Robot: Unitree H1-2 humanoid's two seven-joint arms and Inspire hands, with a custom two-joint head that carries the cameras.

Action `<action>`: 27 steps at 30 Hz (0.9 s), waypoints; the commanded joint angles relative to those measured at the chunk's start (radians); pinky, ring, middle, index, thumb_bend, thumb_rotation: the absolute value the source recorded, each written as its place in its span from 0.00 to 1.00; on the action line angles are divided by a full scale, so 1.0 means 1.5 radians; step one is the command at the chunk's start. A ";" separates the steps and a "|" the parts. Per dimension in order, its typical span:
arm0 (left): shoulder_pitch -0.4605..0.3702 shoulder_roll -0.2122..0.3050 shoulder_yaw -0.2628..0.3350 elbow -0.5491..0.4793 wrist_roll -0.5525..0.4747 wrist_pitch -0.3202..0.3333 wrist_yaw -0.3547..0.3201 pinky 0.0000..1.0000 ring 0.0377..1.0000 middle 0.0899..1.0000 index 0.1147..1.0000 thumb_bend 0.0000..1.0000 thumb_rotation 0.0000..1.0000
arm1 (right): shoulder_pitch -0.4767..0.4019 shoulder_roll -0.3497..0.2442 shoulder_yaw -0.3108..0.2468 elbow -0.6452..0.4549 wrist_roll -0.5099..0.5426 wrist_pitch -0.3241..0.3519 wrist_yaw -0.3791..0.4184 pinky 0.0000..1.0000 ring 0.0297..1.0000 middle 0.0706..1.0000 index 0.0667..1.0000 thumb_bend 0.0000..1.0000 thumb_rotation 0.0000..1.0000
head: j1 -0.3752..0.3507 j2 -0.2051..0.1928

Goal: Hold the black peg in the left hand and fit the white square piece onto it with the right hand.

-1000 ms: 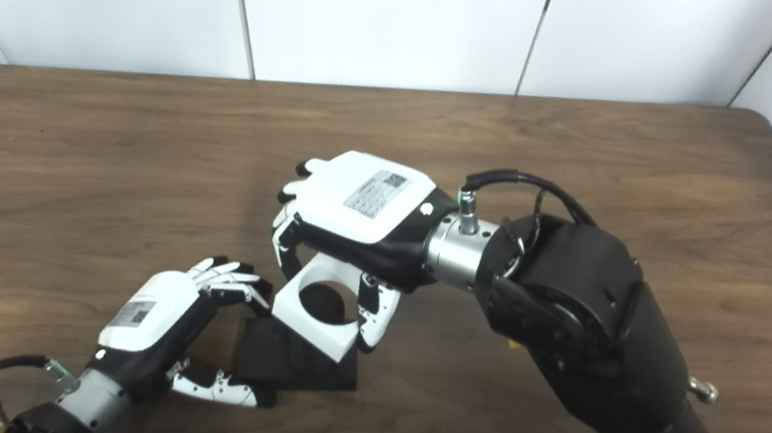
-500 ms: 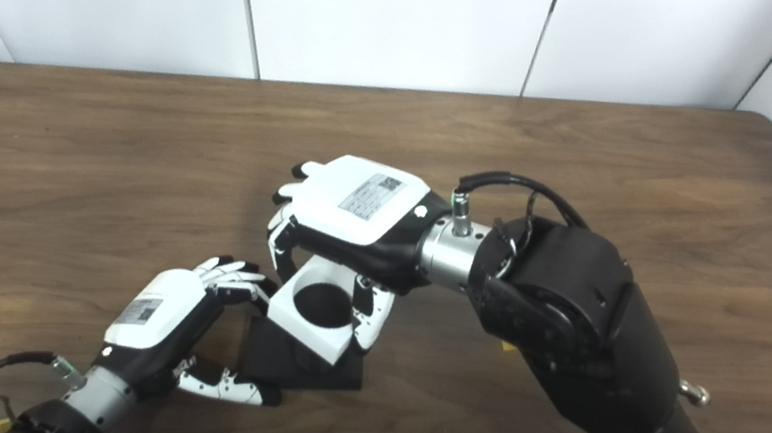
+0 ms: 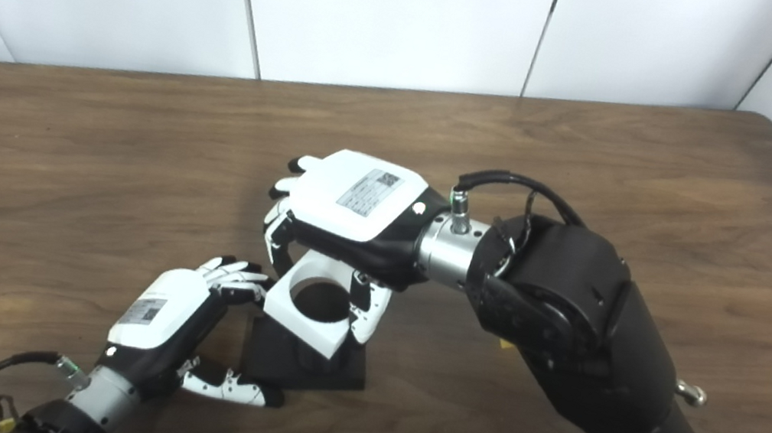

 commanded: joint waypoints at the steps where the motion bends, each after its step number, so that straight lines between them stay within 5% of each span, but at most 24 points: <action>1: 0.001 -0.004 -0.013 -0.005 0.000 0.000 -0.026 0.96 0.89 0.78 0.42 0.52 0.05 | -0.019 0.004 -0.009 -0.003 -0.002 -0.006 -0.017 0.99 0.92 0.79 0.45 0.52 0.13 | -0.001 0.001; 27: 0.001 -0.012 -0.011 -0.017 0.003 0.005 -0.034 0.96 0.89 0.78 0.42 0.52 0.05 | -0.005 -0.007 -0.010 -0.002 0.010 -0.008 -0.012 0.99 0.90 0.78 0.45 0.52 0.13 | 0.002 0.007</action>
